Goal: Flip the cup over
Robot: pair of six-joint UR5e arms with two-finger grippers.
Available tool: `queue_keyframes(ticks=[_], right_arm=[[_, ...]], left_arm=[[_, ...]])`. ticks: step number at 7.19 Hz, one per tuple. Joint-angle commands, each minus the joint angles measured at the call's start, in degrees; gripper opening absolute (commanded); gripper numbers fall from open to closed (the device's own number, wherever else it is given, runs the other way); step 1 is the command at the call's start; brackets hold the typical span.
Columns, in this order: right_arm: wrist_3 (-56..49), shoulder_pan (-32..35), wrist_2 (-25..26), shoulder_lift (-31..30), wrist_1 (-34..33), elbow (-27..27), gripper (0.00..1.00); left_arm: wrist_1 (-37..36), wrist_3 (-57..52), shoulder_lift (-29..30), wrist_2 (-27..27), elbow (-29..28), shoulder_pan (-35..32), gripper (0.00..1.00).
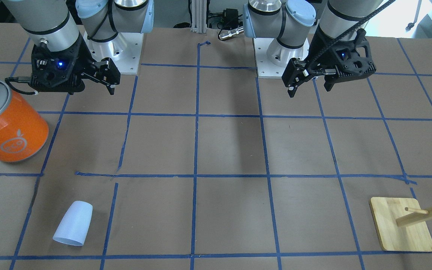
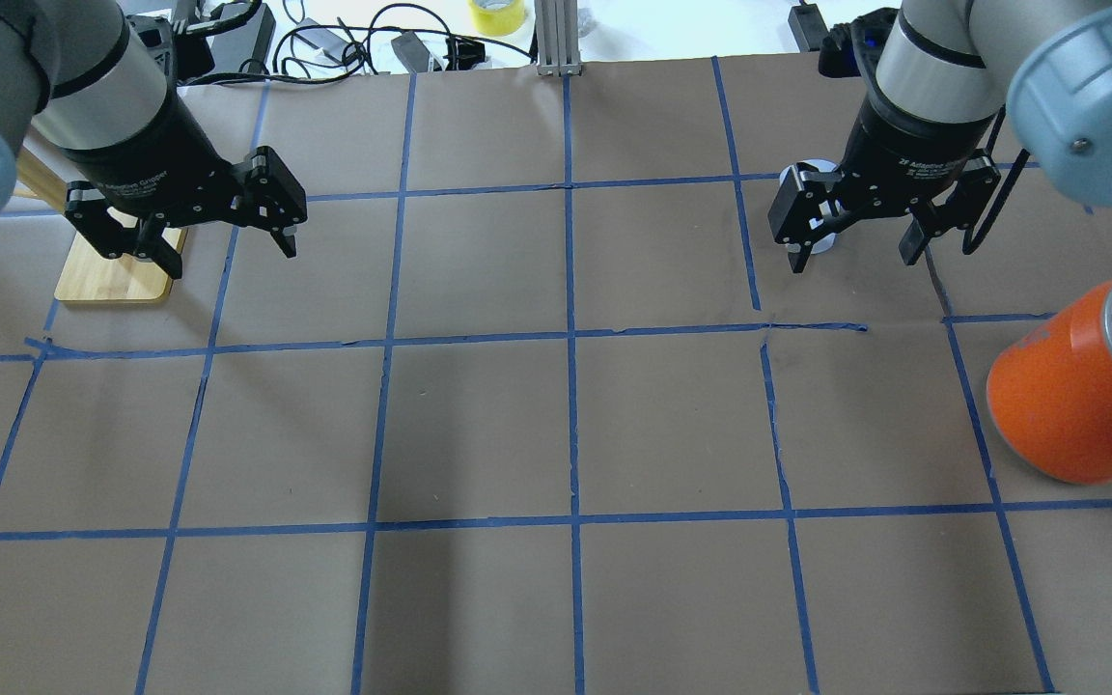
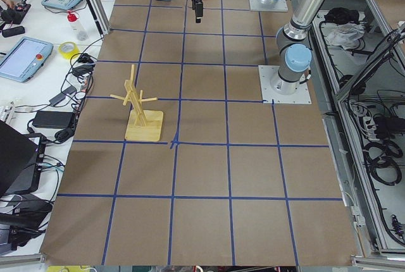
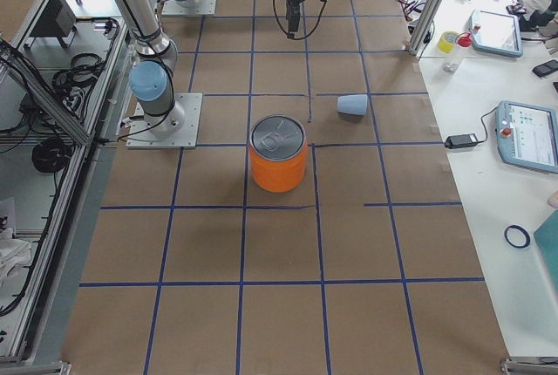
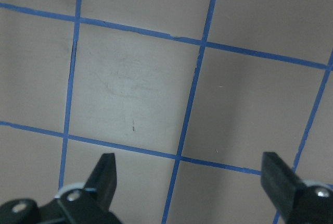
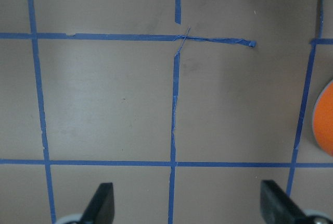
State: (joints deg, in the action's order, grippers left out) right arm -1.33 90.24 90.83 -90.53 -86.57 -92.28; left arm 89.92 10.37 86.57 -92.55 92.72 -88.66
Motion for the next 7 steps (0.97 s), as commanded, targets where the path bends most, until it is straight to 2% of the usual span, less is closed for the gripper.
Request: queue_keyframes(ticks=[1,7], right_arm=[[0.01,-0.07,0.58,0.18,-0.09,-0.10,1.00],[-0.07,-0.07,0.31,0.01,-0.44,-0.01,1.00]], left_arm=[[0.00,0.00,0.00,0.00,0.00,-0.02,1.00],[0.00,0.00,0.00,0.00,0.00,-0.02,1.00]])
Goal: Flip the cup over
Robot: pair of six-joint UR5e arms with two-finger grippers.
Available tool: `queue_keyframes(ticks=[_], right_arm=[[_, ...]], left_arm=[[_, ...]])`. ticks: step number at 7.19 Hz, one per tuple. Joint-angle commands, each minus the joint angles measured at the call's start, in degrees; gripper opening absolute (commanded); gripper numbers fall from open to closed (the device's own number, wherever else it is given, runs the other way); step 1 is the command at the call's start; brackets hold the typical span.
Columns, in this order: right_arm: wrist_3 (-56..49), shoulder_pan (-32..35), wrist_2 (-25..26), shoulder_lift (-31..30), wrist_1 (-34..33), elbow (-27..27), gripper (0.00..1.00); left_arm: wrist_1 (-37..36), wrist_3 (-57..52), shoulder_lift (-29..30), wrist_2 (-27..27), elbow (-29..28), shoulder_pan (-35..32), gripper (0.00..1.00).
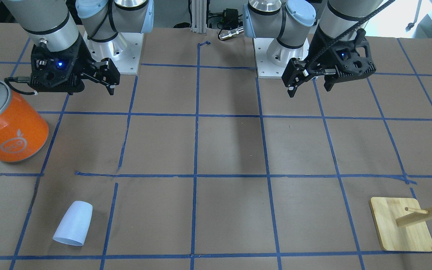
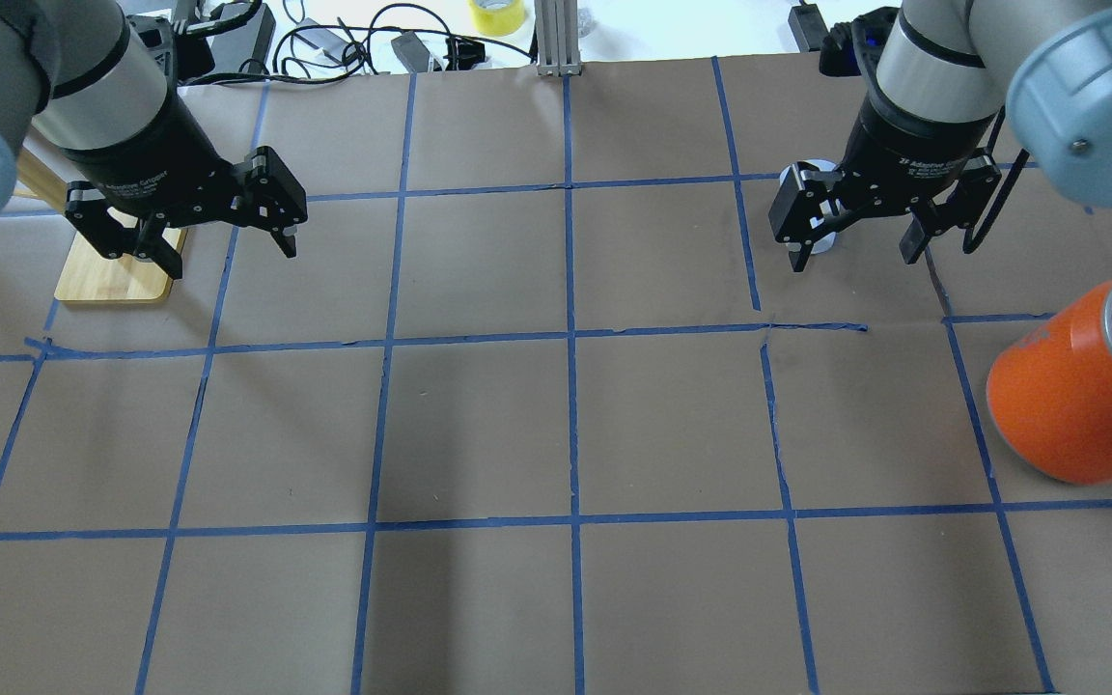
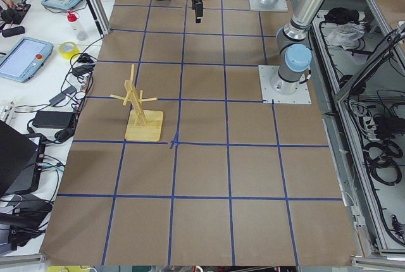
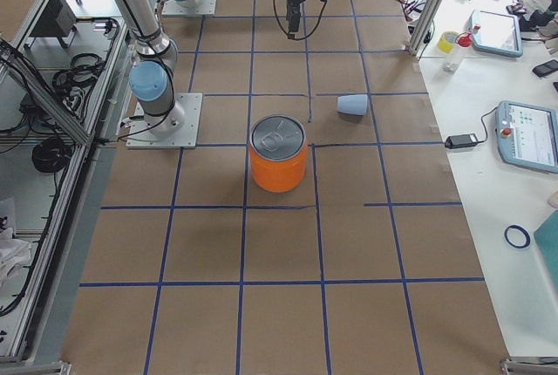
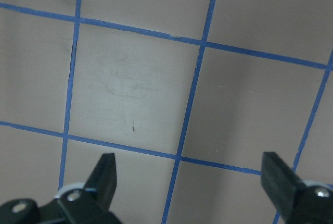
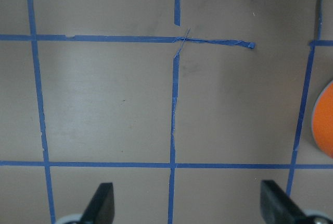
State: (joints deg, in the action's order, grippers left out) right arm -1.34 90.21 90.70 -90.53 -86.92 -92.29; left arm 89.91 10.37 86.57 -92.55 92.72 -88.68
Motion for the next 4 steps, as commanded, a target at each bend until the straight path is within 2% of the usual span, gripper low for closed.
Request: queue_keyframes(ticks=[1,4], right_arm=[[-0.85,-0.04,-0.52,0.00,-0.01,0.09,1.00],[-0.77,-0.04,-0.26,0.18,-0.53,0.00,1.00]], left_arm=[[0.00,0.00,0.00,0.00,0.00,0.00,1.00],[0.00,0.00,0.00,0.00,0.00,0.00,1.00]])
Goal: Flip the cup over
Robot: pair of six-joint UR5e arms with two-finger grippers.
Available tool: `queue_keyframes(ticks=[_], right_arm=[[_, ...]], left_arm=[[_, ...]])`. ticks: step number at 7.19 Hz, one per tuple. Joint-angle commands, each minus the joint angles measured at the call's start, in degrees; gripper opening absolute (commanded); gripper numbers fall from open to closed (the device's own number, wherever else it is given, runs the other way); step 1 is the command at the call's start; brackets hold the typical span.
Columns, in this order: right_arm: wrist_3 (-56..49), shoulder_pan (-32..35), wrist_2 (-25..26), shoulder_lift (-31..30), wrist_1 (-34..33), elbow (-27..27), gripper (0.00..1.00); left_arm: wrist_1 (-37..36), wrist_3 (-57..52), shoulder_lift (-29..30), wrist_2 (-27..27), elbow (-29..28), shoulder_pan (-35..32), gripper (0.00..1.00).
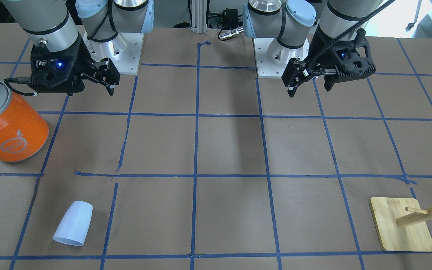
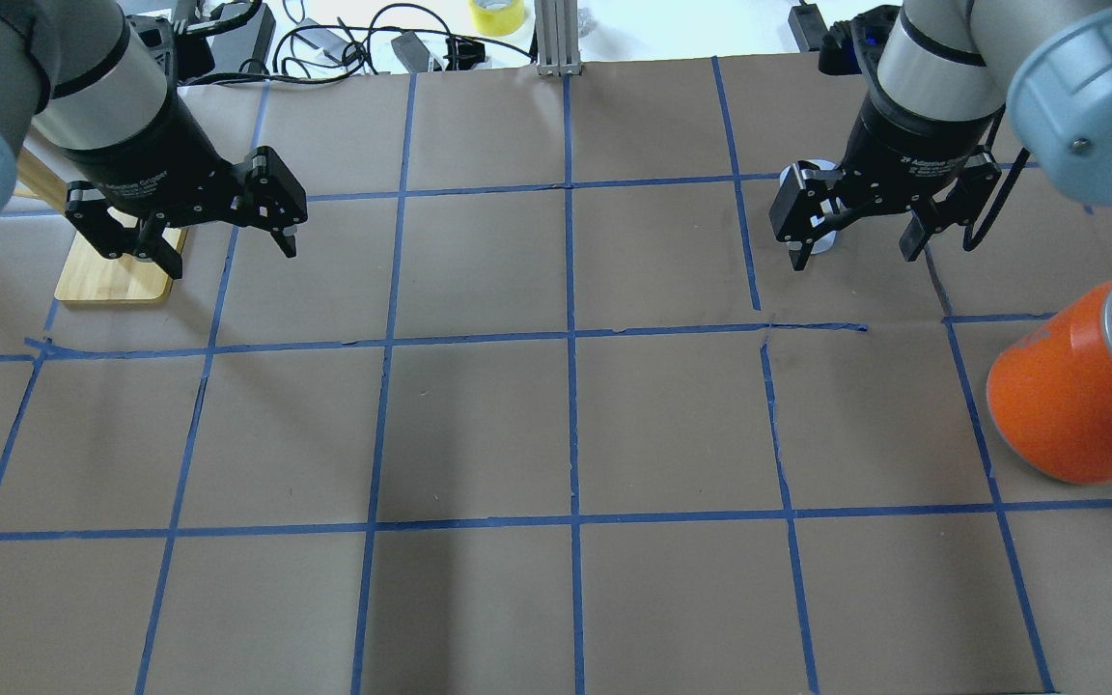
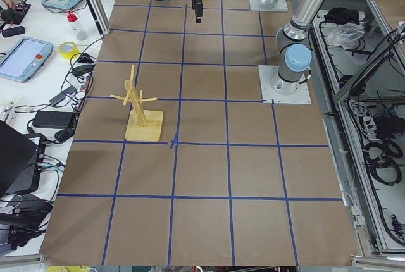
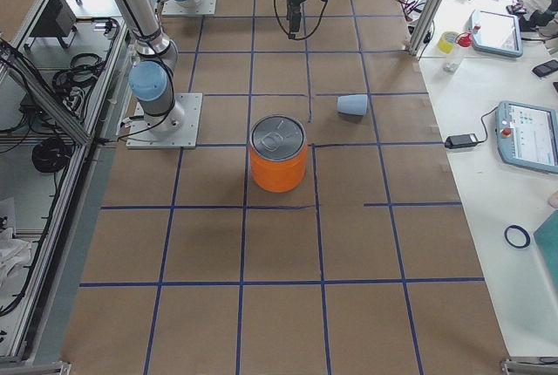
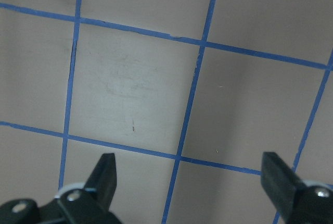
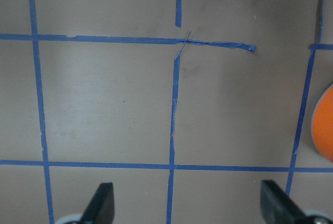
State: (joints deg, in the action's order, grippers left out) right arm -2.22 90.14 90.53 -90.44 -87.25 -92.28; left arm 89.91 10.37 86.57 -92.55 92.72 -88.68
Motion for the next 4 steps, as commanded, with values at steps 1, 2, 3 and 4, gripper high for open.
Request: queue_keyframes(ticks=[1,2,3,4], right_arm=[[-0.07,0.04,0.87,0.26,-0.28,-0.01,1.00],[0.71,-0.22,0.88,0.35,-0.63,0.08,1.00],[1.94,-0.57,1.49,0.79,-0.72,-0.10,1.00],[7.43,-0.66,1.67,1.23,-0.90,0.08,1.00]], left_arm=[[0.00,0.00,0.00,0.00,0.00,0.00,1.00],[0.00,0.00,0.00,0.00,0.00,0.00,1.00],[0.00,0.00,0.00,0.00,0.00,0.00,1.00],[0.00,0.00,0.00,0.00,0.00,0.00,1.00]])
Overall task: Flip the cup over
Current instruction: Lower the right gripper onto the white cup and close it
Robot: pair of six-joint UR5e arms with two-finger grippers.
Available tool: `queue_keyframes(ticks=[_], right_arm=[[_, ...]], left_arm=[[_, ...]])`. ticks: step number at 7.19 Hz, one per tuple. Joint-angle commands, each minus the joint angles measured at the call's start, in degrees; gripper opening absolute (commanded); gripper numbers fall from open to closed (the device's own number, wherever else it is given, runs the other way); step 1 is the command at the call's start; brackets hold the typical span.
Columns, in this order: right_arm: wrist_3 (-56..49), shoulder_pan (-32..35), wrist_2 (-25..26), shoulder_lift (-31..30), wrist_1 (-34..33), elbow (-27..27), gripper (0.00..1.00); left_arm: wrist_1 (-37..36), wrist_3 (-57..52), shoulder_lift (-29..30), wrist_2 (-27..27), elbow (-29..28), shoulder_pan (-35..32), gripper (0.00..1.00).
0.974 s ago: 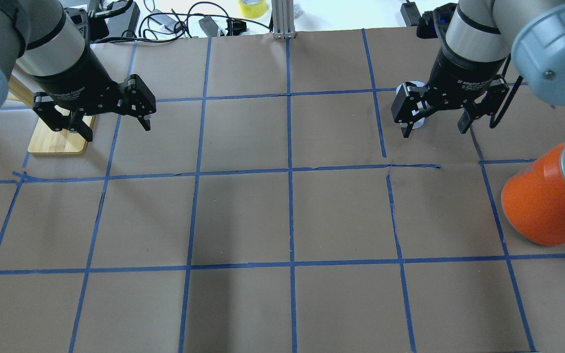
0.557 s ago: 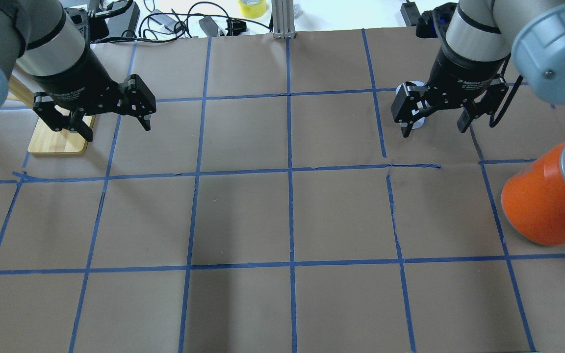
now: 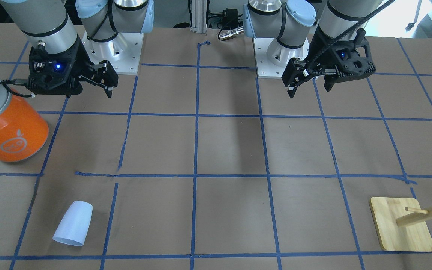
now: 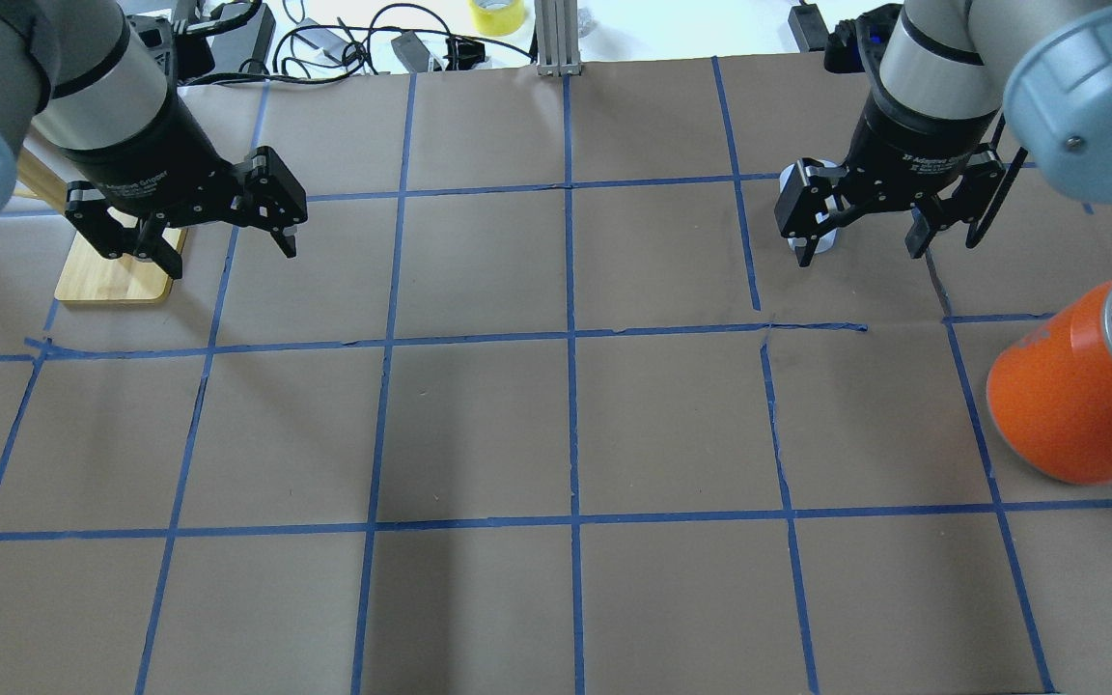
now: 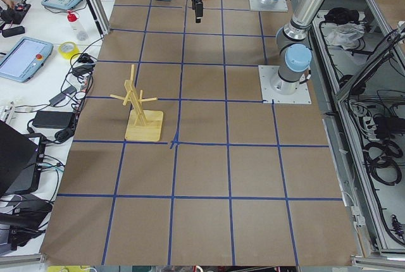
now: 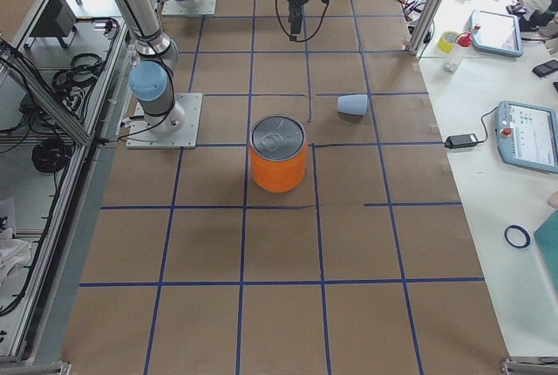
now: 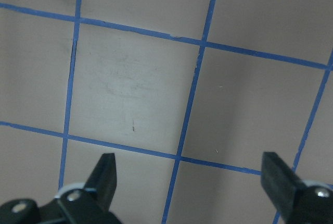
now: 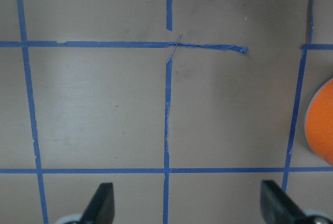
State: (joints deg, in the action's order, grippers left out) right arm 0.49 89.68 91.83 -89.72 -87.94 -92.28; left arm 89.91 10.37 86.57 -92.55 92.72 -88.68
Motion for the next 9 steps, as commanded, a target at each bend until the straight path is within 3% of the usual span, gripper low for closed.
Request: queue_keyframes(ticks=[1,2,4,9], right_arm=[[8.70,-0.64,0.63,1.99,-3.17,-0.09,1.00],[9.43,-0.65,0.37,5.22,-4.59,0.95,1.00],[8.39,-1.70,0.37,10.67,-16.60,-0.09,1.00],[4.53,-4.85,0.37,23.77,-32.96,0.00,1.00]], left_arm=[[0.00,0.00,0.00,0.00,0.00,0.00,1.00],[0.00,0.00,0.00,0.00,0.00,0.09,1.00],[0.00,0.00,0.00,0.00,0.00,0.00,1.00],[0.00,0.00,0.00,0.00,0.00,0.00,1.00]])
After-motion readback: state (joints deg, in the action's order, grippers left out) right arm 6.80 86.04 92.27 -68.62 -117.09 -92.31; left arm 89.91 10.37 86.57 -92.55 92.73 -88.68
